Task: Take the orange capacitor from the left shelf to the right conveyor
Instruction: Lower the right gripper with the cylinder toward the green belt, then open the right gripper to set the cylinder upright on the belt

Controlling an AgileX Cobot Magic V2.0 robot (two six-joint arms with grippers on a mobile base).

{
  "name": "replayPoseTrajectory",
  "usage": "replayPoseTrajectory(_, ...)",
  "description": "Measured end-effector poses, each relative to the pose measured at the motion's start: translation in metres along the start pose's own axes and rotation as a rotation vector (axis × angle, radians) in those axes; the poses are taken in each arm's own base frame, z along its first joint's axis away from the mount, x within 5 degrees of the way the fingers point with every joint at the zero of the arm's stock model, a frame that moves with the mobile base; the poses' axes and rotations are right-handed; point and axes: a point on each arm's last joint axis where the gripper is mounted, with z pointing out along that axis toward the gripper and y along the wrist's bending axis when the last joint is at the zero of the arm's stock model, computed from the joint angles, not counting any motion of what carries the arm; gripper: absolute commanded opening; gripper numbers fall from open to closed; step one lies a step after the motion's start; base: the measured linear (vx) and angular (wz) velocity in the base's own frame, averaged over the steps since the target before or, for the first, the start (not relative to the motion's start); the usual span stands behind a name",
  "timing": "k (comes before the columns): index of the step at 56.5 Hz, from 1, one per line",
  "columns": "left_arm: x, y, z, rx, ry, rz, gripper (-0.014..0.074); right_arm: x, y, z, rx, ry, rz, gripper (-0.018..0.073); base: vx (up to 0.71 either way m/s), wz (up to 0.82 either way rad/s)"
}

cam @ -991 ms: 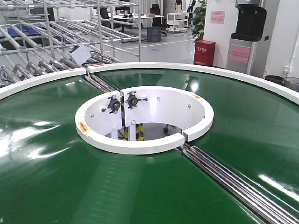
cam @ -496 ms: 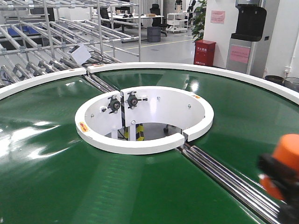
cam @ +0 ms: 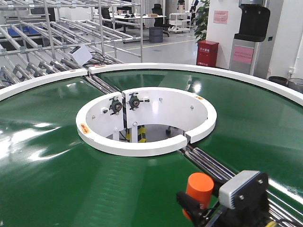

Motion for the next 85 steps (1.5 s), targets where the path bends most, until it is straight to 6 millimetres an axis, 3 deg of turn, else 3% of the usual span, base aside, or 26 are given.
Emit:
replayPoseTrajectory(11, 0.000, 0.000, 0.000, 0.000, 0.000, 0.000, -0.0006, 0.055, -0.014, 0.028, 0.105, -0.010, 0.012, -0.0001, 0.00, 0.00)
replayPoseTrajectory(21, 0.000, 0.000, 0.000, 0.000, 0.000, 0.000, -0.0006, 0.104, -0.018, 0.037, 0.140, 0.124, 0.009, 0.0025, 0.00, 0.00)
replayPoseTrajectory(35, 0.000, 0.000, 0.000, 0.000, 0.000, 0.000, -0.0006, 0.112, -0.018, 0.039, 0.138, 0.130, -0.007, 0.0195, 0.00, 0.00)
replayPoseTrajectory(47, 0.000, 0.000, 0.000, 0.000, 0.000, 0.000, -0.0006, 0.112, -0.018, 0.040, 0.137, 0.129, -0.015, 0.0513, 0.00, 0.00)
replayPoseTrajectory(56, 0.000, 0.000, 0.000, 0.000, 0.000, 0.000, -0.0006, 0.112, -0.018, 0.040, 0.137, 0.129, -0.016, 0.0677, 0.00, 0.00)
replayPoseTrajectory(62, 0.000, 0.000, 0.000, 0.000, 0.000, 0.000, -0.0006, 0.105, -0.017, 0.039, 0.124, 0.113, -0.024, 0.0702, 0.00, 0.00)
replayPoseTrajectory(73, 0.000, 0.000, 0.000, 0.000, 0.000, 0.000, -0.0006, 0.058, -0.015, 0.033, 0.097, -0.026, -0.060, 0.0656, 0.00, 0.00)
replayPoseTrajectory(79, 0.000, 0.000, 0.000, 0.000, 0.000, 0.000, -0.0006, 0.025, -0.014, 0.020, 0.110, -0.035, -0.067, 0.0573, 0.00, 0.00)
replayPoseTrajectory(85, 0.000, 0.000, 0.000, 0.000, 0.000, 0.000, -0.0006, -0.005, -0.011, -0.001, 0.116, 0.028, -0.056, 0.0418, 0.00, 0.00)
